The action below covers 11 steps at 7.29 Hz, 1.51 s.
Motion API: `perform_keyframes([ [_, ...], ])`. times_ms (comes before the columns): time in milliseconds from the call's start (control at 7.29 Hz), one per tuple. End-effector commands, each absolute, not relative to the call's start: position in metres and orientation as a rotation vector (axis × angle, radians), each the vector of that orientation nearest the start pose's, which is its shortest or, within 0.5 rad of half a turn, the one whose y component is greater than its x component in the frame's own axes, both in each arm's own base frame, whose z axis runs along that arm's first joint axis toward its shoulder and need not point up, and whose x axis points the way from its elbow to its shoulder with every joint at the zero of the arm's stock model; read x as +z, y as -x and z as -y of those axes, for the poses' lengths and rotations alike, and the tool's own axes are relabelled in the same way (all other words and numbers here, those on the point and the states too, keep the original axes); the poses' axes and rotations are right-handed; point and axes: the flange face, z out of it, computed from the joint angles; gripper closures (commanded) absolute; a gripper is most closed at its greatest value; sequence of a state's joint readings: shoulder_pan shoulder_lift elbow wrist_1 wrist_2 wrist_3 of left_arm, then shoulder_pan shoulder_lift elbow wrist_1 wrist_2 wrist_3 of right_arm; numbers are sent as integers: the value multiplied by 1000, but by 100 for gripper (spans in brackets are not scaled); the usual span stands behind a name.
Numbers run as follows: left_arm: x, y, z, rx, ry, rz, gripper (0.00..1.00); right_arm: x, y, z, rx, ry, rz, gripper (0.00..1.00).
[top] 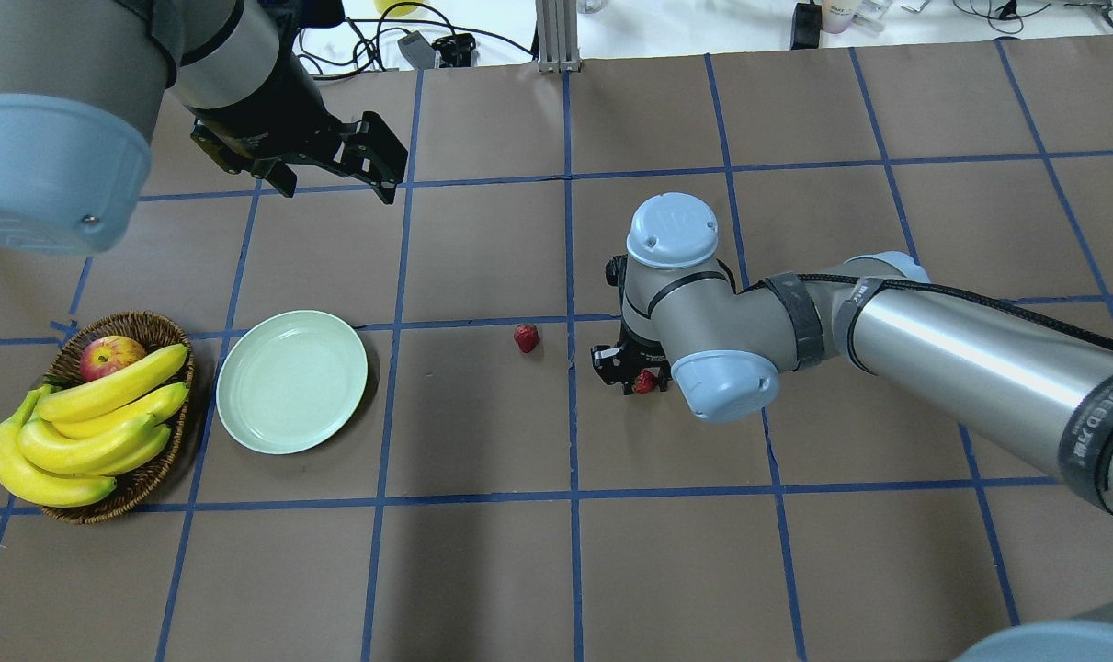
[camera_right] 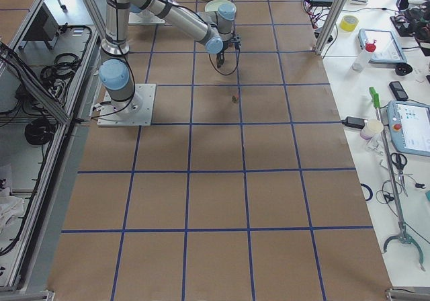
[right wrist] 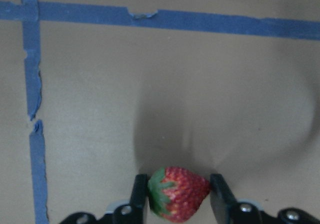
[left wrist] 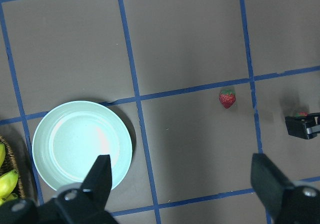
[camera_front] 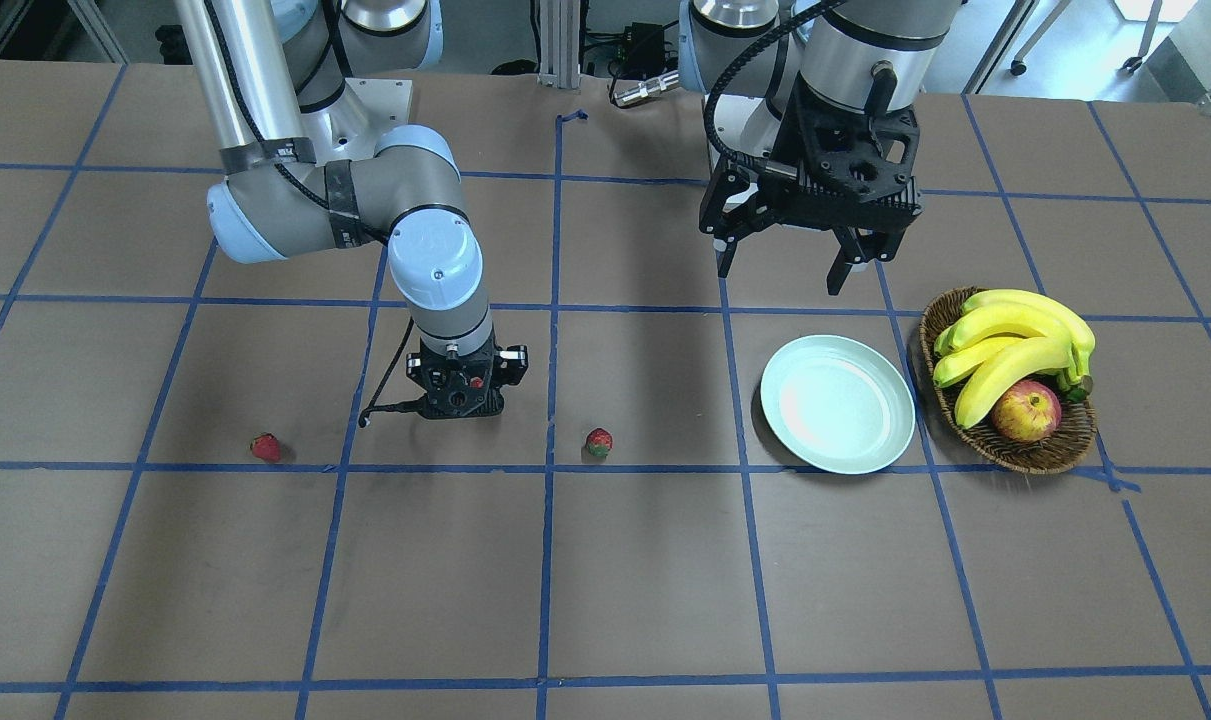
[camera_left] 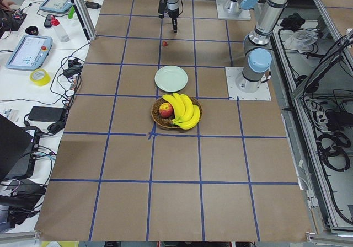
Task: Collect all strawberries into plate
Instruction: 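Grasp the second strawberry with the right gripper and set it beside the first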
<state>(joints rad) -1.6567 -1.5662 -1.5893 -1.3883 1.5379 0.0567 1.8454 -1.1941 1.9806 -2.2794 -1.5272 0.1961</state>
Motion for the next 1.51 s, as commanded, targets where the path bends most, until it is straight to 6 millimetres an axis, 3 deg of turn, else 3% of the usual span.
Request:
perform_keyframes([
  [0,498,179,491,-257,-230,-3157,0,188,-279,481,85,101,-3105,64],
  [137,501,179,492,-269,-230,-3156,0,195,-282,483,122,66,-3089,74],
  [412,500,179,492,-264,-230,-3157,0,201,-310,474,197,-126,-2932,72],
  [549,500,180,491,-264,-230,-3157,0,203,-341,459,231,-135,-2858,67],
  [823,496,180,491,-252,-232,-3158,0,189,-379,450,229,-127,-2803,60],
  [960,497,180,491,-255,-232,-3157,0,186,-384,454,228,-135,-2803,56],
  [1235,497,180,491,-255,-232,-3157,0,189,-384,455,210,-119,-2816,0],
  [1372,497,179,491,-255,-230,-3157,0,190,-382,458,181,-102,-2844,0],
])
